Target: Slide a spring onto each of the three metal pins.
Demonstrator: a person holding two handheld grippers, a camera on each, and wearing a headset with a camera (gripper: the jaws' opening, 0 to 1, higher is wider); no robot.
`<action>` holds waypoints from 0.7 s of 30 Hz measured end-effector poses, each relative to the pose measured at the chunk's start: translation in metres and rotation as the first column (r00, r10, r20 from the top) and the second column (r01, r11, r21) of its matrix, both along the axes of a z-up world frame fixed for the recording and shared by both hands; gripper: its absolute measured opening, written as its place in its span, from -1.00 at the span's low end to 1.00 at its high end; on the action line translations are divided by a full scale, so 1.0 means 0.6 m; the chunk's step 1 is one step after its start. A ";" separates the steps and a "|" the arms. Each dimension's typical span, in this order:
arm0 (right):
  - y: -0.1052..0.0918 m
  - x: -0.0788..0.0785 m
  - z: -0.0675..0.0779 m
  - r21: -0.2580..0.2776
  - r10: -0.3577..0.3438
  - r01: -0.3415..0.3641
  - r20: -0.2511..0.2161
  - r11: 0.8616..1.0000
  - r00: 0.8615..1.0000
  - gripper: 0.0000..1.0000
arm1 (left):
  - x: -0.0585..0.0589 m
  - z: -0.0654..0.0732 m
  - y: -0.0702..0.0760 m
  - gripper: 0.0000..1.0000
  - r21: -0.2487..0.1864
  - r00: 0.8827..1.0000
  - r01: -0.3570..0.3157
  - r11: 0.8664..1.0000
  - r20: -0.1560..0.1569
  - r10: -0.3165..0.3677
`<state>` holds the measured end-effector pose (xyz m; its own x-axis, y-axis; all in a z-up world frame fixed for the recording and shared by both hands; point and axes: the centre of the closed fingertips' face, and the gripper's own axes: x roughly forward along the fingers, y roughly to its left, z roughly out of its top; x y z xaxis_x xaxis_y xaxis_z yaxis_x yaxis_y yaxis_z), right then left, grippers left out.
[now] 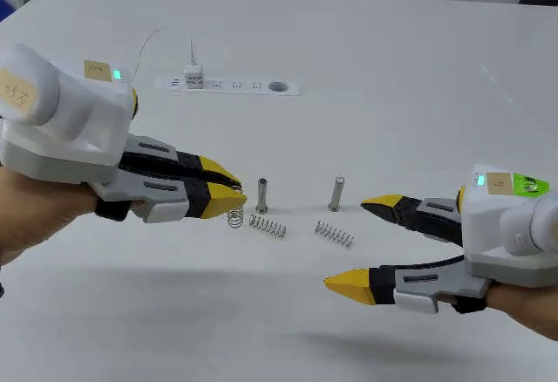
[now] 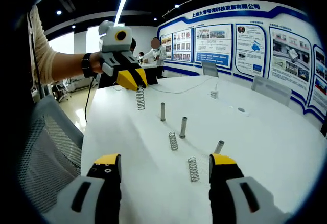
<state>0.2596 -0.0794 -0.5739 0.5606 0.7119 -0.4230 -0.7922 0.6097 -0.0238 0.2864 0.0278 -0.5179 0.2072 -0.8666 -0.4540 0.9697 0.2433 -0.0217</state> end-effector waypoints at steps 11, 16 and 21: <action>-0.035 0.016 0.008 0.012 -0.086 0.086 0.015 0.996 0.996 0.55 | 0.035 0.004 0.034 -0.83 -0.002 0.998 -0.070 0.998 0.002 0.070; -0.043 0.018 0.012 0.020 -0.110 0.109 0.018 0.994 0.994 0.60 | 0.053 0.002 0.051 -0.83 0.000 0.995 -0.104 0.995 0.001 0.104; -0.049 0.019 0.011 0.018 -0.125 0.125 0.018 0.992 0.992 0.63 | 0.074 0.000 0.070 -0.83 0.005 0.990 -0.140 0.990 -0.004 0.140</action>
